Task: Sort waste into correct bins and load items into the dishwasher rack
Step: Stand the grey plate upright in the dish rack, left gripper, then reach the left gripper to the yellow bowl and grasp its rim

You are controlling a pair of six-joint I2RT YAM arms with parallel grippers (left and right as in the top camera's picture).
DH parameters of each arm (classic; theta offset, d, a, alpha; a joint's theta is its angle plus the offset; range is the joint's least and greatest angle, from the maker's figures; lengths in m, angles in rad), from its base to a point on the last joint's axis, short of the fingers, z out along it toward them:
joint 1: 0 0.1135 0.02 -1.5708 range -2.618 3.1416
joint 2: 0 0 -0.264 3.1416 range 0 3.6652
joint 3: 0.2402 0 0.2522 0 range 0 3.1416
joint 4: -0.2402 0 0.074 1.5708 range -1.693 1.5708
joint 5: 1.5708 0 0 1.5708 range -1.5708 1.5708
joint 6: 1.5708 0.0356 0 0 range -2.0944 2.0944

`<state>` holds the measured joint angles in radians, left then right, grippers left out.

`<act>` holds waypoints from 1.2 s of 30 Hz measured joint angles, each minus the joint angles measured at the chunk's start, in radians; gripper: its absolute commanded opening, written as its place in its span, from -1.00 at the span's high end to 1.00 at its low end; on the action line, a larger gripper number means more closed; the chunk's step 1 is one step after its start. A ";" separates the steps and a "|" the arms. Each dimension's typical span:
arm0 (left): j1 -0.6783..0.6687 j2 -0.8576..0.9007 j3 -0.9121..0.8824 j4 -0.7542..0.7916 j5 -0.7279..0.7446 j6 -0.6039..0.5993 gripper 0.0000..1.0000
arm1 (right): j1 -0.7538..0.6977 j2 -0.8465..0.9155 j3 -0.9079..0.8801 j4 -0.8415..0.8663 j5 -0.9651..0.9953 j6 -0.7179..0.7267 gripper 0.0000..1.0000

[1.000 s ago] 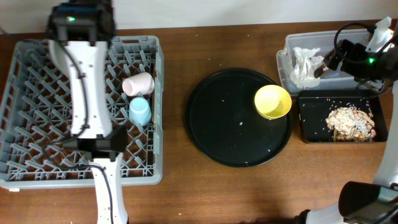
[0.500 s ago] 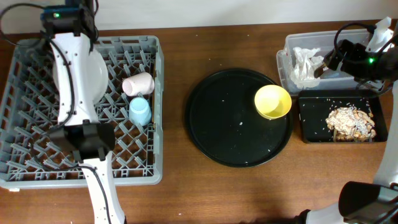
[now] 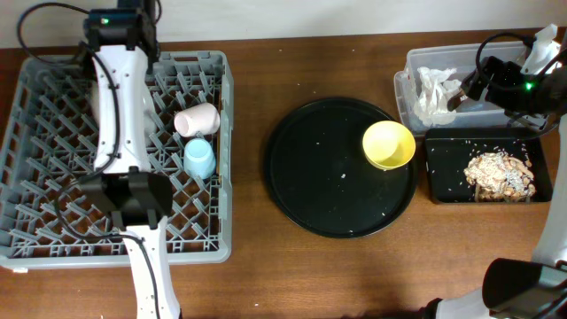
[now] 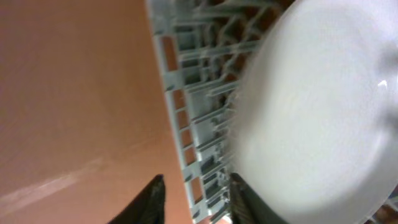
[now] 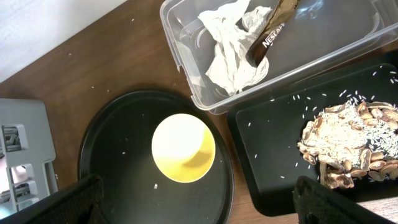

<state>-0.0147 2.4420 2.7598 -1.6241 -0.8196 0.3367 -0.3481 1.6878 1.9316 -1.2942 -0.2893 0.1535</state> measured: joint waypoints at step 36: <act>-0.556 -0.074 -0.389 0.494 1.146 -0.328 -0.31 | 0.000 0.000 0.000 0.009 0.002 0.000 -0.97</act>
<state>-0.5709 2.3676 2.3707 -1.1297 0.3260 0.0086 -0.3481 1.6878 1.9316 -1.2854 -0.2874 0.1532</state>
